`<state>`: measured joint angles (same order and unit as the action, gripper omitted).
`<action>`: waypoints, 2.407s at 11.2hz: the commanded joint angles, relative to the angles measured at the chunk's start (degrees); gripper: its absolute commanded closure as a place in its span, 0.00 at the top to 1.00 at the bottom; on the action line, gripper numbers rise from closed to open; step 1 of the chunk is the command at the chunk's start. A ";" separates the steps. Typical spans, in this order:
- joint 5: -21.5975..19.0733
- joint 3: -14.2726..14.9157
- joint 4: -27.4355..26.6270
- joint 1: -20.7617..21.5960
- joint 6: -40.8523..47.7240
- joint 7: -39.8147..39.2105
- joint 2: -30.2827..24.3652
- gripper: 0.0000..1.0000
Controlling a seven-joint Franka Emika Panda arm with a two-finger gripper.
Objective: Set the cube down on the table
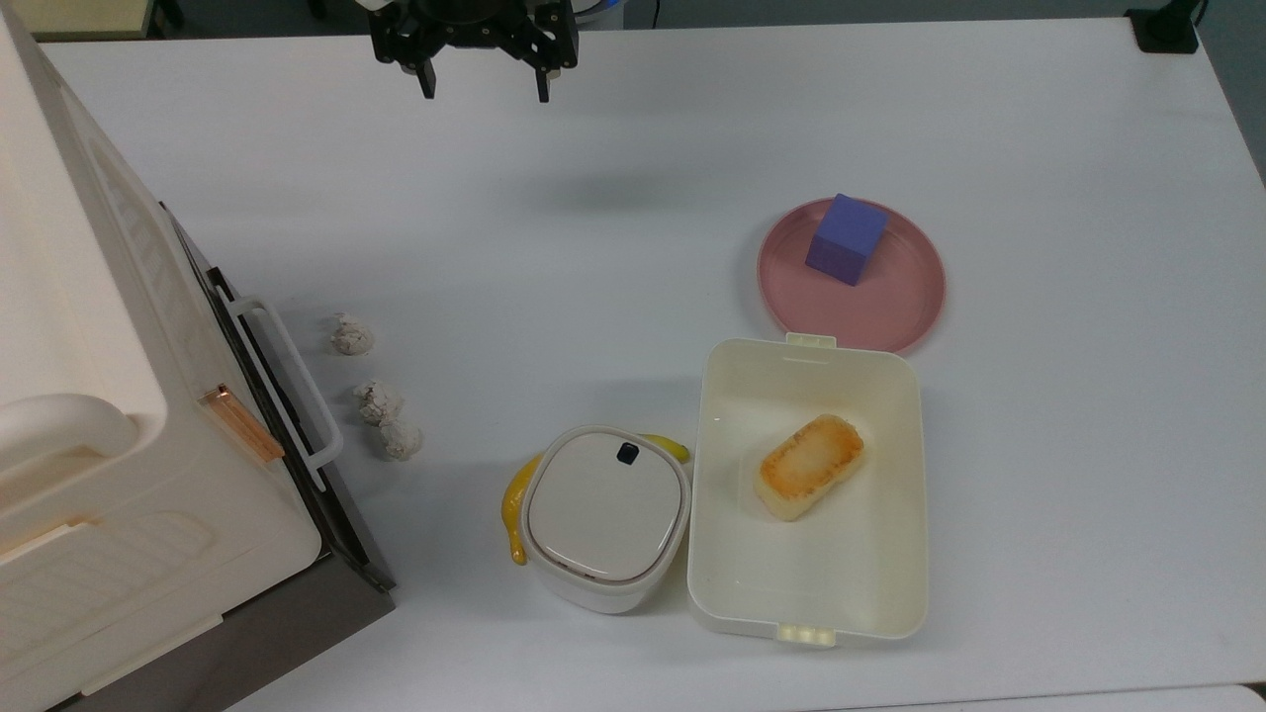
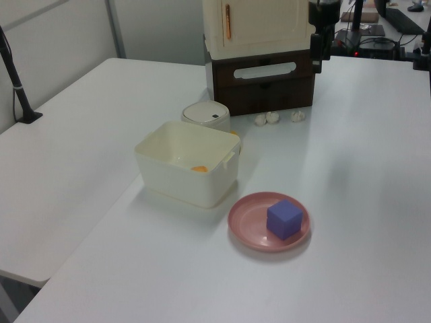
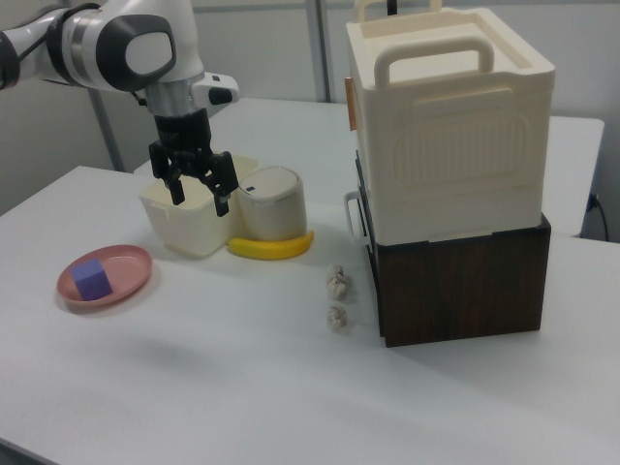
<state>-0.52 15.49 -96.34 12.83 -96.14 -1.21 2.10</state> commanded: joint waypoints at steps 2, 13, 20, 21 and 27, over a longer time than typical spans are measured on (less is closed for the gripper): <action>-0.54 0.42 0.01 -0.79 1.48 0.59 -0.87 1.00; -0.28 -0.28 -0.08 2.10 1.22 -0.10 0.97 1.00; -1.33 -1.95 0.01 17.28 -6.05 -2.04 7.20 1.00; -1.24 -2.48 0.01 19.58 -8.86 -2.22 8.26 1.00; 1.21 -7.92 -0.08 24.08 -12.85 -13.54 15.99 1.00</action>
<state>-0.77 9.03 -96.35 36.28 -107.63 -10.11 15.80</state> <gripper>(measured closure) 0.000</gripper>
